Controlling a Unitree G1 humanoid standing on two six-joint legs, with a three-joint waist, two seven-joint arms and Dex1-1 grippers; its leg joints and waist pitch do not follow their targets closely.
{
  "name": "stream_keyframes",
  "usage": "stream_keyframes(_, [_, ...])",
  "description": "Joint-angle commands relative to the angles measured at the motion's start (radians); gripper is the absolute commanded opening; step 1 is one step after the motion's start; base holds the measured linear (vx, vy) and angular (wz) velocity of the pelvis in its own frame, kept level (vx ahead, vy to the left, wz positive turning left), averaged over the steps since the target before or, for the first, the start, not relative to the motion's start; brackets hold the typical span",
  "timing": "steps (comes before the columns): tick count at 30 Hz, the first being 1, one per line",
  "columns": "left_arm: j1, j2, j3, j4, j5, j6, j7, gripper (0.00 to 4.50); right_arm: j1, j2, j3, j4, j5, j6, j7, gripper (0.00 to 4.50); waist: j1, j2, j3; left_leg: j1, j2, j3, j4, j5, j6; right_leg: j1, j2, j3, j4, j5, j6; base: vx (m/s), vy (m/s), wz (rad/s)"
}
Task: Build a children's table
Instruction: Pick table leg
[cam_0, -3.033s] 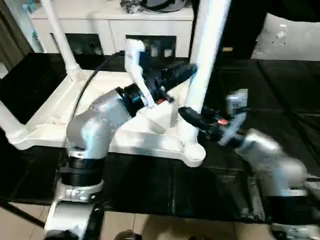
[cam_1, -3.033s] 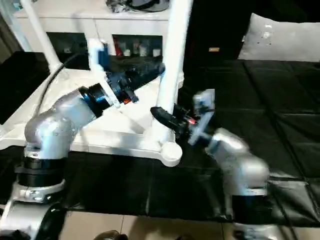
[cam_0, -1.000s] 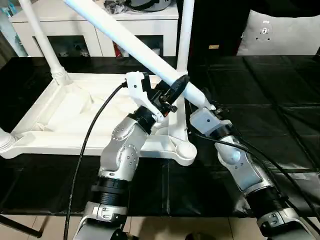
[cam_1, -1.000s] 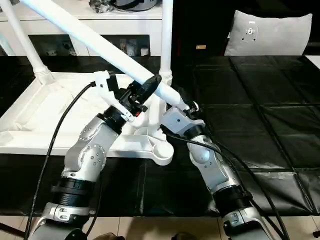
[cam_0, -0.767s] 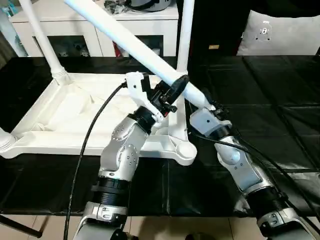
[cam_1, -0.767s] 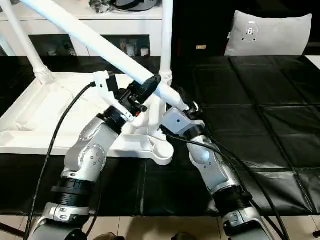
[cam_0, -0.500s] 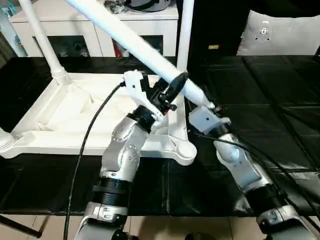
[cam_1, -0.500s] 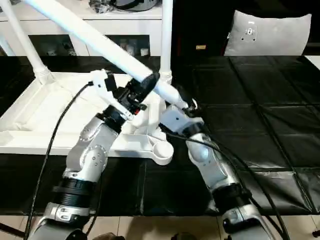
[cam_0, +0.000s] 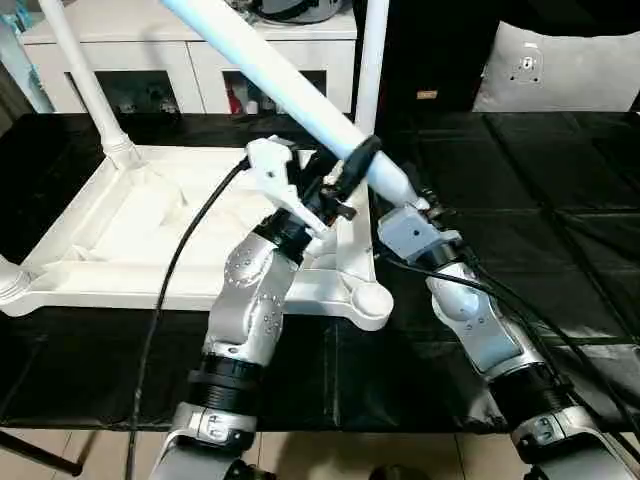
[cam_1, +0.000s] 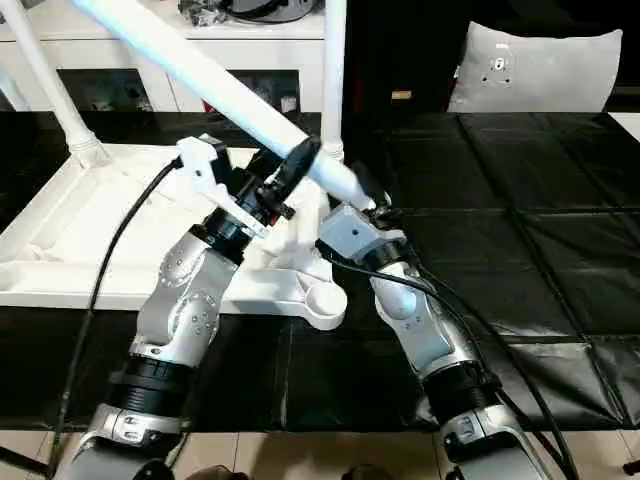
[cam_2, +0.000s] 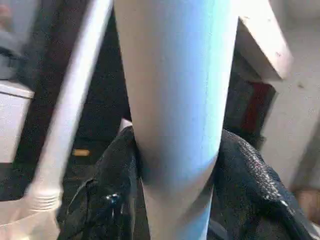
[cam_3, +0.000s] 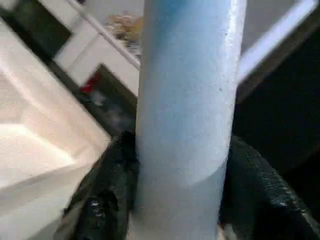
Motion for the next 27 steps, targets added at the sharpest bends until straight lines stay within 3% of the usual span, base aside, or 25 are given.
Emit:
stream_keyframes(1, [-0.035, 0.024, 0.038, -0.007, -0.001, -0.018, 0.025, 1.84, 0.0, -0.004, -0.023, 0.012, 0.056, -0.002, 0.048, 2.94, 0.0, -0.023, -0.077, 0.005, 0.029, -0.008, -0.06, -0.231, 0.1, 0.064, -0.047, 0.034, -0.082, -0.281, -0.153, 0.0, 0.0, 0.0])
stream_keyframes(6, [-0.069, 0.06, 0.063, 0.019, 0.015, -0.018, 0.04, 1.82, 0.015, -0.016, -0.037, 0.003, 0.176, -0.032, 0.184, 3.37, 0.003, -0.022, -0.079, 0.007, 0.033, -0.007, -0.058, -0.208, 0.113, 0.063, -0.049, 0.036, -0.078, -0.245, -0.173, 0.0, 0.0, 0.0])
stream_keyframes(7, [-0.077, 0.074, 0.066, 0.025, 0.016, -0.011, 0.035, 1.82, 0.024, -0.007, -0.048, -0.008, 0.279, -0.028, 0.293, 3.47, 0.006, -0.022, -0.079, 0.006, 0.032, -0.005, -0.057, -0.203, 0.124, 0.064, -0.05, 0.037, -0.078, -0.233, -0.187, 0.0, 0.0, 0.0])
stream_keyframes(9, [-0.079, 0.078, 0.066, 0.026, 0.017, -0.01, 0.034, 1.82, 0.028, -0.003, -0.052, -0.014, 0.316, -0.023, 0.329, 3.59, 0.009, -0.023, -0.08, 0.006, 0.035, -0.007, -0.056, -0.209, 0.14, 0.066, -0.055, 0.038, -0.077, -0.24, -0.188, 0.0, 0.0, 0.0])
stream_keyframes(10, [-0.086, 0.1, 0.063, 0.027, 0.018, 0.006, 0.016, 1.82, 0.039, -0.016, -0.062, -0.048, 0.394, -0.016, 0.411, 3.59, 0.01, -0.023, -0.08, 0.003, 0.036, -0.008, -0.058, -0.192, 0.139, 0.065, -0.052, 0.036, -0.077, -0.238, -0.193, 0.0, 0.0, 0.0])
stream_keyframes(11, [-0.086, 0.1, 0.063, 0.027, 0.018, 0.006, 0.016, 1.82, 0.039, -0.016, -0.062, -0.048, 0.394, -0.016, 0.411, 3.71, 0.014, -0.021, -0.081, 0.006, 0.039, -0.009, -0.057, -0.19, 0.141, 0.065, -0.055, 0.037, -0.075, -0.23, -0.197, 0.0, 0.0, 0.0])
stream_keyframes(12, [-0.098, 0.153, 0.052, 0.025, 0.019, 0.062, -0.027, 1.82, 0.054, -0.028, -0.114, -0.132, 0.55, 0.098, 0.535, 3.71, 0.014, -0.02, -0.079, 0.008, 0.037, -0.008, -0.06, -0.197, 0.147, 0.066, -0.05, 0.037, -0.077, -0.235, -0.196, 0.0, 0.0, 0.0])
stream_keyframes(13, [-0.098, 0.153, 0.052, 0.025, 0.019, 0.062, -0.027, 1.82, 0.054, -0.028, -0.114, -0.132, 0.55, 0.098, 0.535, 3.86, 0.015, -0.02, -0.078, 0.009, 0.039, -0.01, -0.061, -0.202, 0.149, 0.066, -0.05, 0.038, -0.074, -0.239, -0.196, 0.0, 0.0, 0.0])
stream_keyframes(14, [-0.105, 0.184, 0.042, 0.024, 0.024, 0.094, -0.054, 1.82, 0.053, -0.035, -0.139, -0.175, 0.631, 0.179, 0.599, 3.98, 0.015, -0.019, -0.076, 0.01, 0.041, -0.011, -0.064, -0.203, 0.143, 0.066, -0.05, 0.036, -0.076, -0.25, -0.198, 0.0, 0.0, 0.0])
stream_keyframes(15, [-0.105, 0.187, 0.041, 0.024, 0.024, 0.097, -0.057, 1.82, 0.053, -0.036, -0.142, -0.179, 0.641, 0.188, 0.607, 4.0, 0.017, -0.018, -0.076, 0.011, 0.041, -0.012, -0.064, -0.209, 0.139, 0.066, -0.052, 0.037, -0.076, -0.259, -0.198, 0.0, 0.0, 0.0])
stream_keyframes(17, [-0.117, 0.247, 0.022, 0.013, 0.017, 0.189, -0.109, 1.82, 0.029, -0.072, -0.173, -0.239, 0.743, 0.349, 0.686, 4.17, 0.019, -0.015, -0.075, 0.014, 0.041, -0.014, -0.066, -0.213, 0.116, 0.067, -0.052, 0.038, -0.075, -0.28, -0.202, 0.0, 0.0, 0.0])
stream_keyframes(19, [-0.12, 0.298, -0.007, -0.004, 0.009, 0.242, -0.186, 1.82, 0.02, -0.122, -0.166, -0.281, 0.797, 0.481, 0.769, 4.4, 0.021, -0.015, -0.075, 0.014, 0.038, -0.012, -0.065, -0.207, 0.104, 0.067, -0.052, 0.039, -0.078, -0.291, -0.2, 0.0, 0.0, 0.0])
stream_keyframes(20, [-0.12, 0.312, -0.017, -0.011, 0.003, 0.26, -0.212, 1.82, 0.019, -0.139, -0.162, -0.292, 0.818, 0.51, 0.8, 4.4, 0.023, -0.015, -0.075, 0.014, 0.039, -0.012, -0.065, -0.208, 0.095, 0.065, -0.054, 0.039, -0.078, -0.302, -0.199, 0.0, 0.0, 0.0])
stream_keyframes(22, [-0.116, 0.399, -0.07, -0.077, -0.057, 0.385, -0.357, 1.82, -0.004, -0.238, -0.157, -0.353, 0.96, 0.693, 0.95, 4.4, 0.031, -0.013, -0.077, 0.016, 0.041, -0.014, -0.065, -0.196, 0.092, 0.067, -0.057, 0.04, -0.074, -0.299, -0.207, 0.0, 0.0, 0.0])
stream_keyframes(24, [-0.116, 0.414, -0.079, -0.091, -0.07, 0.405, -0.385, 1.82, -0.008, -0.256, -0.157, -0.367, 0.991, 0.73, 0.976, 4.43, 0.033, -0.017, -0.076, 0.016, 0.04, -0.012, -0.063, -0.193, 0.087, 0.066, -0.058, 0.041, -0.074, -0.297, -0.211, 0.0, 0.0, 0.0])
stream_keyframes(25, [-0.12, 0.448, -0.098, -0.124, -0.106, 0.467, -0.434, 1.82, -0.022, -0.292, -0.162, -0.396, 1.052, 0.813, 1.036, 4.44, 0.036, -0.016, -0.076, 0.013, 0.039, -0.01, -0.062, -0.184, 0.083, 0.064, -0.059, 0.041, -0.075, -0.297, -0.211, 0.0, 0.0, 0.0])
stream_keyframes(27, [-0.123, 0.461, -0.104, -0.137, -0.116, 0.498, -0.453, 1.82, -0.027, -0.306, -0.168, -0.412, 1.076, 0.857, 1.06, 4.44, 0.039, -0.015, -0.076, 0.013, 0.042, -0.011, -0.063, -0.177, 0.081, 0.062, -0.059, 0.04, -0.073, -0.298, -0.211, 0.0, 0.0, 0.0])
